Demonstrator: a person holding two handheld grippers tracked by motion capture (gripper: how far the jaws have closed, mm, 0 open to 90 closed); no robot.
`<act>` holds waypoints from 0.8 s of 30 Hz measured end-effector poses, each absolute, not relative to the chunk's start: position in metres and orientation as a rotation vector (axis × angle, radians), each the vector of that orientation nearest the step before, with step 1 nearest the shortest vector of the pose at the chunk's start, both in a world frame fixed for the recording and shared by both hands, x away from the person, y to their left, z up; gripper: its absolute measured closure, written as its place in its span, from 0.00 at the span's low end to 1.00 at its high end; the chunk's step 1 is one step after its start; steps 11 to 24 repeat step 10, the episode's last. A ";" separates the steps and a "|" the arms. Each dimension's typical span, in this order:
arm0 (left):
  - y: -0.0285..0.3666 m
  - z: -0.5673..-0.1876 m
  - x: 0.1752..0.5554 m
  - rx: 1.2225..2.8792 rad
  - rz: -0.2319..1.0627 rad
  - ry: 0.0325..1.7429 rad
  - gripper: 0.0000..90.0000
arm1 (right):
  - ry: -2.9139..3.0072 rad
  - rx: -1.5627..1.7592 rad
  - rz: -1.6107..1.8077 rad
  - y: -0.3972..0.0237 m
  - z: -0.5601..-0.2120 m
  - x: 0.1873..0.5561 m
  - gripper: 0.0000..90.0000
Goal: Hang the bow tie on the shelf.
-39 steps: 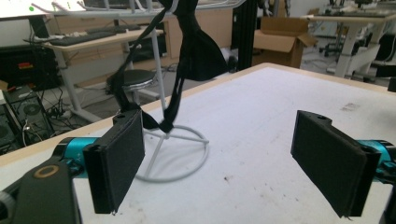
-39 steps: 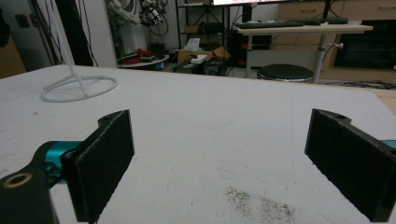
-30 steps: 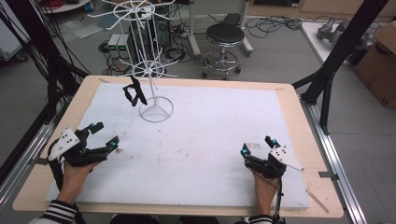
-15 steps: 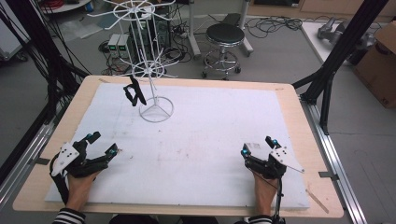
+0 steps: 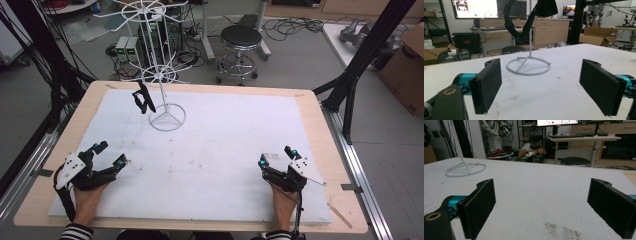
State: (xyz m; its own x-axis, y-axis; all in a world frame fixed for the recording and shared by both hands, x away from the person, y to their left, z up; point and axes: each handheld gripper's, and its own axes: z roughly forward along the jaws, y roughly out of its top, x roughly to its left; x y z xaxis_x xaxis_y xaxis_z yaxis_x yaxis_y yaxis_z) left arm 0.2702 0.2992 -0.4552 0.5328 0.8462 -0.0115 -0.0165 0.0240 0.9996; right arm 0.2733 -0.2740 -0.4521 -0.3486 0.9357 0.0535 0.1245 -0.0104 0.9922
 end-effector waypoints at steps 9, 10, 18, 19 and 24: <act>0.299 -0.455 0.270 1.393 0.785 0.780 0.20 | 1.545 1.128 1.433 -0.274 -0.452 0.273 0.08; 0.299 -0.455 0.270 1.393 0.785 0.780 0.20 | 1.545 1.128 1.433 -0.274 -0.452 0.273 0.08; 0.299 -0.455 0.270 1.393 0.785 0.780 0.20 | 1.545 1.128 1.433 -0.274 -0.452 0.273 0.08; 0.299 -0.455 0.270 1.393 0.785 0.780 0.20 | 1.545 1.128 1.433 -0.274 -0.452 0.273 0.08; 0.299 -0.455 0.270 1.393 0.785 0.780 0.20 | 1.545 1.128 1.433 -0.274 -0.452 0.273 0.08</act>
